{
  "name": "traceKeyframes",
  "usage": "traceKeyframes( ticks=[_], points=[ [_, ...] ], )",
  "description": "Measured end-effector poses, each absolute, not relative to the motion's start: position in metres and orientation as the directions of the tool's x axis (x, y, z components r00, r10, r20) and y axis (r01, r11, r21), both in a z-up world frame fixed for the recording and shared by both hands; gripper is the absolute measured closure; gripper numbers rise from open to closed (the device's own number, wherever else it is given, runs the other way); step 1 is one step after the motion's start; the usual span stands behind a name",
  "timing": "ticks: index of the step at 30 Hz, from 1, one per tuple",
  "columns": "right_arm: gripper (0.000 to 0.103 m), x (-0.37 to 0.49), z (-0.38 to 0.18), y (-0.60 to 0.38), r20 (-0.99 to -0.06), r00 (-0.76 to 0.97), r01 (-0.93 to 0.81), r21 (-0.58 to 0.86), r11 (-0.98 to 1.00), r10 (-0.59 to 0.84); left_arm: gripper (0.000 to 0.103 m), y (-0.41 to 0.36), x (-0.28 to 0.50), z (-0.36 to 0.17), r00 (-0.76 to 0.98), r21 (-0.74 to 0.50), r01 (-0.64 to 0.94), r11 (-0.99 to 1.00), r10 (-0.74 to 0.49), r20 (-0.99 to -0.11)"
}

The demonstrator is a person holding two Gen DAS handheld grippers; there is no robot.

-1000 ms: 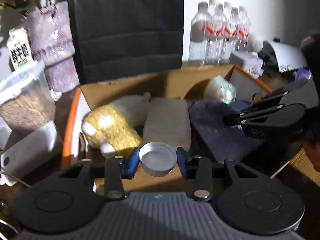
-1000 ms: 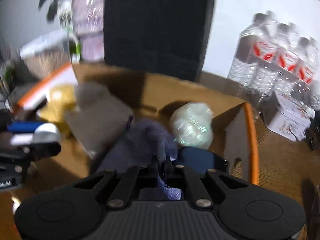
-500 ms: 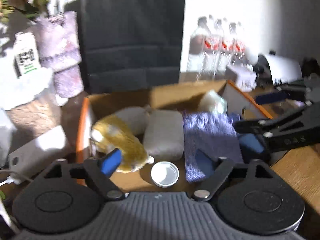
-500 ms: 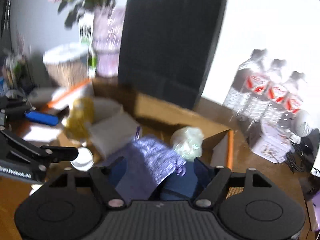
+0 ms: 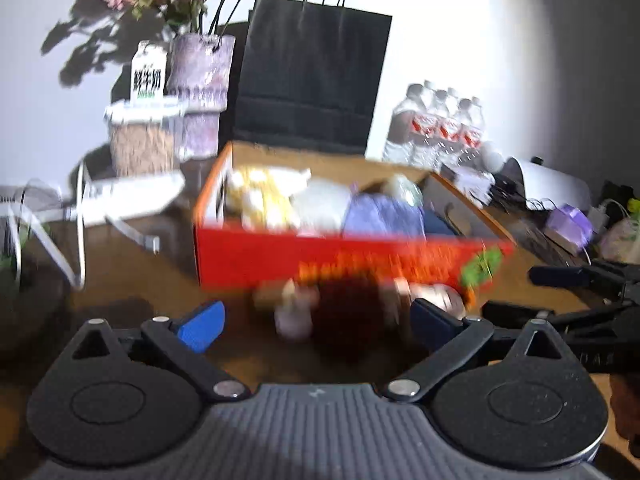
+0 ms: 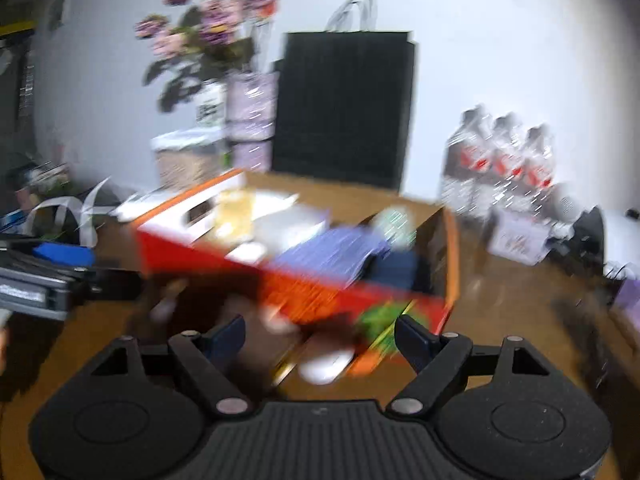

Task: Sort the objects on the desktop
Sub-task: 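Withdraw both tools from the box back over the table, then grasp the small gold-labelled block beside the rose with the left tool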

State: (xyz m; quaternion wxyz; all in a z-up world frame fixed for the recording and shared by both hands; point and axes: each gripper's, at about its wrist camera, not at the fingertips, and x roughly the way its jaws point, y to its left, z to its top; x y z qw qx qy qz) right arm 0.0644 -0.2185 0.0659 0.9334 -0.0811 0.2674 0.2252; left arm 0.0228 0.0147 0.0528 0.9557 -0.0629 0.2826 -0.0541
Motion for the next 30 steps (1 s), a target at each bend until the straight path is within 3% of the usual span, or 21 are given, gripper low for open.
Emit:
traceKeyframes(
  ticks=[8,16,19,24,30],
  points=[
    [0.022,-0.007,0.032,-0.217,-0.538,0.732,-0.494,0.006,0.869,0.419,0.0,0.005,-0.03,0.026,0.82,-0.116,0.088,0.989,-0.138,-0.556],
    [0.025,-0.01,0.03,-0.229,-0.54,0.751,-0.448,0.005,0.894,0.38,0.0,0.017,-0.025,0.022,0.824,-0.128,0.066,0.99,-0.126,-0.552],
    [0.035,0.013,0.034,-0.24,-0.545,0.767,-0.392,0.02,0.92,0.339,0.004,0.026,-0.005,0.028,0.844,-0.101,0.063,0.993,-0.107,-0.526],
    [0.053,0.067,0.031,-0.241,-0.575,0.765,-0.376,-0.029,0.926,0.292,0.023,0.032,0.04,0.029,0.825,-0.1,0.113,0.988,-0.15,-0.544],
    [0.061,0.105,0.019,-0.228,-0.616,0.732,-0.403,-0.05,0.914,0.289,0.025,0.036,0.073,0.026,0.813,-0.108,0.133,0.985,-0.17,-0.556]
  ],
)
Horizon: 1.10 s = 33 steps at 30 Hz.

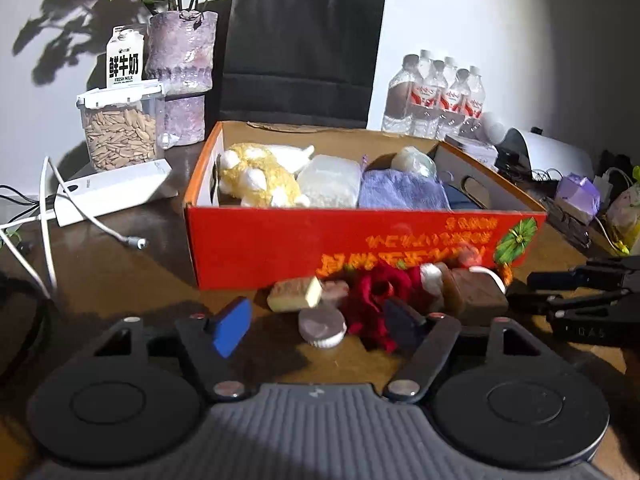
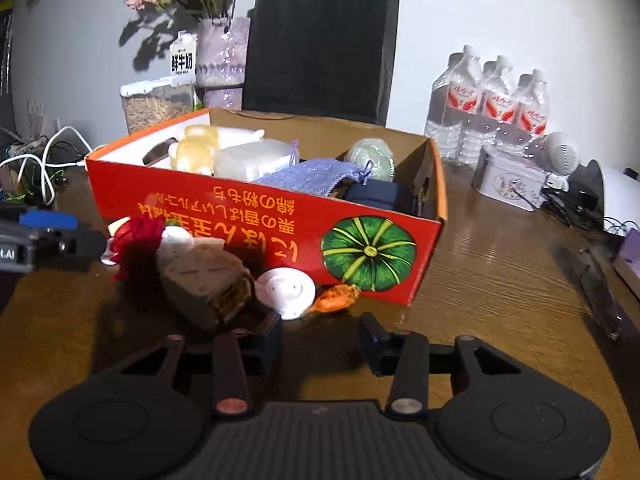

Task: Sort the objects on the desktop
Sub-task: 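Grasp the small gold-labelled block beside the rose with the left tool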

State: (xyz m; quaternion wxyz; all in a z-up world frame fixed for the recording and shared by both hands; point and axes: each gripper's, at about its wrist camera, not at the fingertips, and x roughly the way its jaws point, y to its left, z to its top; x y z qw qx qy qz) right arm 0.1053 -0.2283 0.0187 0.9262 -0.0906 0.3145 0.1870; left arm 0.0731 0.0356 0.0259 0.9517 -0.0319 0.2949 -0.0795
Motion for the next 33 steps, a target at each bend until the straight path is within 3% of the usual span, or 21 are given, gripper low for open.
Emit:
traceKeyframes(
  ticks=[8,12,17,19,20,21,24,26,33],
  points=[
    [0.058,0.114,0.02,-0.219,-0.6,0.729,-0.446,-0.052,0.894,0.329,0.024,0.055,0.089,0.023,0.8,-0.165,0.156,0.974,-0.222,-0.557],
    [0.06,0.112,0.027,-0.219,-0.568,0.748,-0.453,-0.057,0.89,0.344,0.041,0.073,0.099,0.017,0.771,-0.272,0.125,0.954,-0.266,-0.578],
    [0.063,0.122,0.021,-0.225,-0.59,0.744,-0.401,-0.02,0.916,0.313,0.046,0.072,0.11,0.012,0.752,-0.295,0.129,0.947,-0.288,-0.593],
    [0.063,0.123,0.022,-0.23,-0.587,0.751,-0.379,-0.007,0.926,0.303,0.055,0.072,0.112,0.011,0.748,-0.31,0.142,0.94,-0.307,-0.589],
    [0.063,0.124,0.021,-0.232,-0.589,0.751,-0.369,0.001,0.93,0.299,0.066,0.071,0.112,0.01,0.746,-0.315,0.144,0.938,-0.313,-0.588],
    [0.063,0.127,0.02,-0.234,-0.596,0.748,-0.354,0.015,0.935,0.293,0.069,0.072,0.112,0.009,0.745,-0.318,0.145,0.937,-0.315,-0.588],
    [0.066,0.132,0.018,-0.243,-0.599,0.739,-0.33,0.074,0.941,0.307,0.07,0.075,0.109,0.009,0.749,-0.334,0.134,0.933,-0.316,-0.582],
    [0.083,0.135,0.018,-0.247,-0.604,0.731,-0.325,0.103,0.94,0.318,0.07,0.078,0.105,0.01,0.755,-0.335,0.113,0.936,-0.3,-0.583],
    [0.085,0.141,0.013,-0.257,-0.607,0.702,-0.314,0.207,0.927,0.373,0.07,0.083,0.076,0.025,0.79,-0.365,0.07,0.928,-0.275,-0.548]
  ],
)
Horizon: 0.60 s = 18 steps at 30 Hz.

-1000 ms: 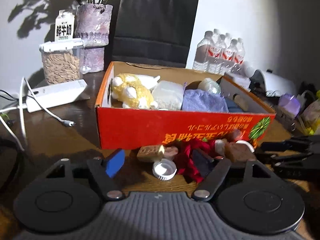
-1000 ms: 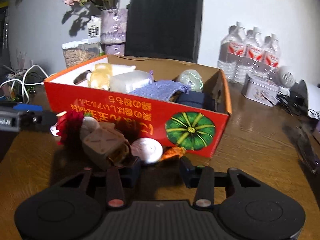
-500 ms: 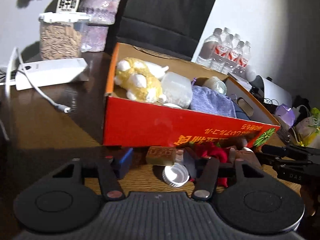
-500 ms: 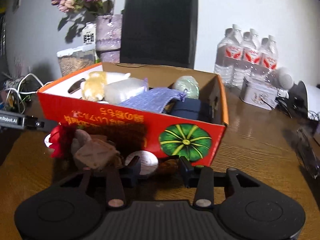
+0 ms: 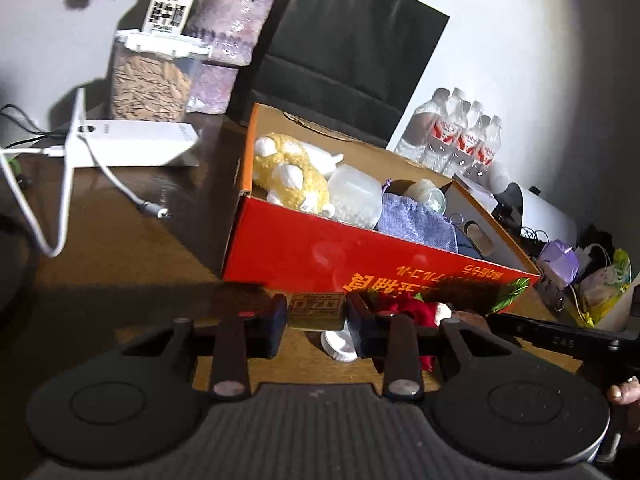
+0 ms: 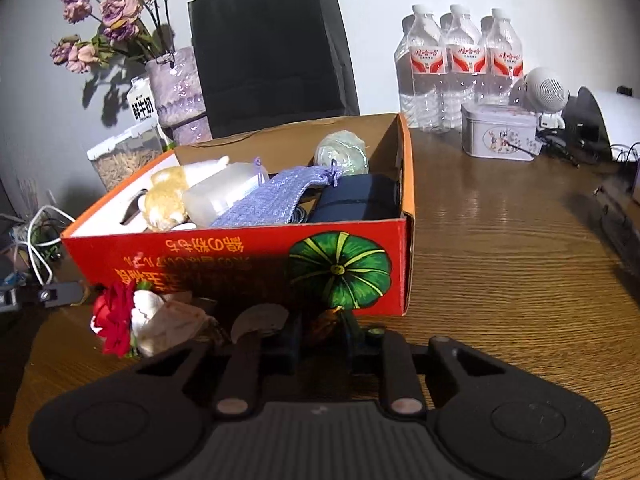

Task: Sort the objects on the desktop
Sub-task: 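Grasp the small gold-labelled block beside the rose with the left tool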

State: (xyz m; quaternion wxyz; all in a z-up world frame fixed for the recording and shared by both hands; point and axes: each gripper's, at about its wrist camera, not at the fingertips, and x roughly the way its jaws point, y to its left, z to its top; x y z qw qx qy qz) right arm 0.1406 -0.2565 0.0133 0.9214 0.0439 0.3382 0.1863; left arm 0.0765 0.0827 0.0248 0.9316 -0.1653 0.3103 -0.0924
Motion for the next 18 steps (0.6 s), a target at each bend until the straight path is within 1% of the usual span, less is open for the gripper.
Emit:
traceKeyframes(
  ticks=[4,9,12,15,18],
  points=[
    [0.091,0.135,0.018,-0.258,-0.605,0.698,-0.307,0.231,0.923,0.383,0.07,0.078,0.056,0.034,0.8,-0.351,0.051,0.935,-0.249,-0.546],
    [0.091,0.095,0.035,-0.263,-0.559,0.732,-0.345,0.19,0.919,0.39,0.07,0.069,0.024,0.05,0.821,-0.316,0.06,0.947,-0.227,-0.524],
    [0.091,0.062,0.045,-0.267,-0.519,0.758,-0.379,0.145,0.914,0.396,0.07,0.063,0.009,0.055,0.82,-0.314,0.071,0.947,-0.235,-0.522],
    [0.091,0.029,0.055,-0.27,-0.46,0.793,-0.405,0.092,0.91,0.4,0.07,0.052,-0.001,0.057,0.815,-0.304,0.092,0.948,-0.247,-0.525],
    [0.09,0.008,0.065,-0.276,-0.404,0.814,-0.424,0.081,0.902,0.418,0.07,0.04,-0.007,0.061,0.816,-0.292,0.125,0.948,-0.266,-0.513]
  ],
)
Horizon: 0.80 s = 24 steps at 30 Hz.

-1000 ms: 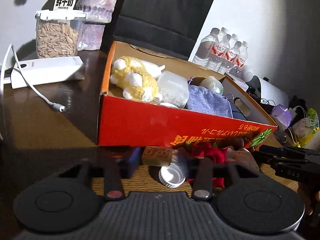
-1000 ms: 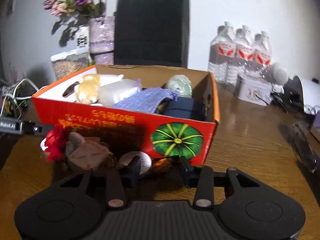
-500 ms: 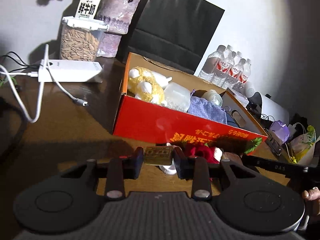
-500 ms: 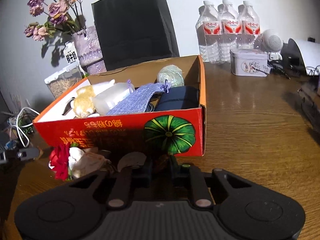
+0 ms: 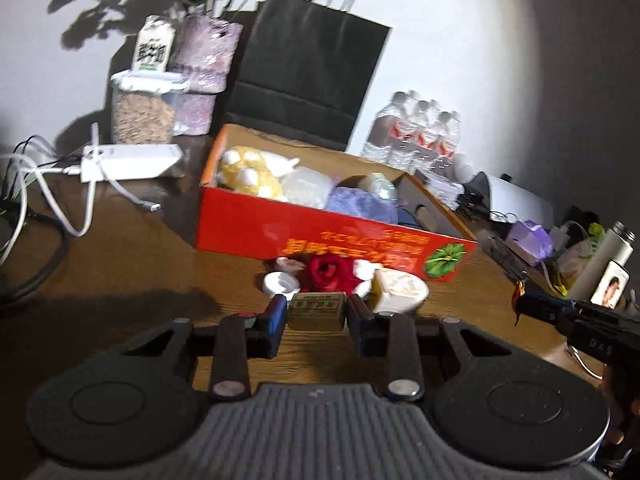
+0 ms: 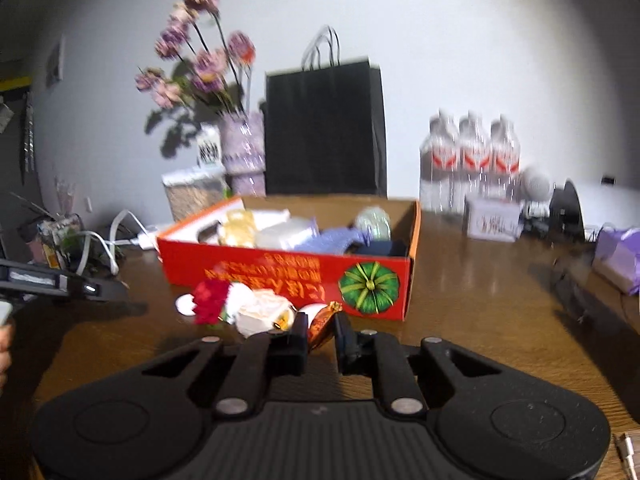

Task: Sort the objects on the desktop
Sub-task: 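Grasp the small gold-labelled block beside the rose with the left tool, then carry the gold-labelled block into the box and open the left tool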

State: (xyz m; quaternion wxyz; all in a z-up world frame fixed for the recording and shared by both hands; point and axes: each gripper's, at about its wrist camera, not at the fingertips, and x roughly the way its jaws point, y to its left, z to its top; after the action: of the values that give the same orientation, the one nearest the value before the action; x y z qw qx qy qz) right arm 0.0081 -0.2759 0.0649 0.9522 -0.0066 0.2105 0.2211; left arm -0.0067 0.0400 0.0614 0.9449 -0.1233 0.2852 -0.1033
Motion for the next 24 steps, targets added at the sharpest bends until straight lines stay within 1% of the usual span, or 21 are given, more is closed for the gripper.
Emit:
traceKeyframes(
  ticks=[3,7,11,14,16,18,20,22,24],
  points=[
    [0.09,0.001,0.075,-0.277,-0.374,0.821,-0.437,0.077,0.896,0.432,0.07,0.031,-0.007,0.068,0.822,-0.284,0.152,0.947,-0.281,-0.496],
    [0.09,0.008,0.08,-0.274,-0.366,0.823,-0.44,0.075,0.895,0.435,0.07,0.023,0.003,0.076,0.826,-0.257,0.176,0.95,-0.285,-0.486],
    [0.09,0.034,0.094,-0.264,-0.352,0.828,-0.448,0.05,0.892,0.436,0.07,0.018,0.03,0.094,0.852,-0.179,0.215,0.96,-0.274,-0.446],
    [0.09,0.076,0.11,-0.255,-0.365,0.826,-0.446,0.044,0.894,0.43,0.07,0.013,0.066,0.108,0.872,-0.098,0.232,0.968,-0.252,-0.421],
    [0.09,0.108,0.118,-0.251,-0.384,0.812,-0.452,0.062,0.89,0.44,0.07,0.008,0.101,0.116,0.871,-0.062,0.245,0.968,-0.247,-0.425],
    [0.09,0.152,0.122,-0.243,-0.423,0.785,-0.455,0.102,0.884,0.453,0.07,0.002,0.146,0.118,0.845,-0.07,0.254,0.965,-0.257,-0.47],
    [0.09,0.195,0.119,-0.23,-0.48,0.745,-0.468,0.118,0.876,0.463,0.07,-0.004,0.194,0.113,0.82,-0.083,0.215,0.973,-0.226,-0.525],
    [0.09,0.234,0.114,-0.212,-0.531,0.72,-0.465,0.11,0.878,0.448,0.07,-0.004,0.237,0.102,0.793,-0.065,0.172,0.983,-0.177,-0.584],
    [0.09,0.276,0.106,-0.197,-0.589,0.674,-0.456,0.144,0.878,0.446,0.07,0.003,0.274,0.088,0.75,-0.057,0.133,0.989,-0.138,-0.647]
  ],
)
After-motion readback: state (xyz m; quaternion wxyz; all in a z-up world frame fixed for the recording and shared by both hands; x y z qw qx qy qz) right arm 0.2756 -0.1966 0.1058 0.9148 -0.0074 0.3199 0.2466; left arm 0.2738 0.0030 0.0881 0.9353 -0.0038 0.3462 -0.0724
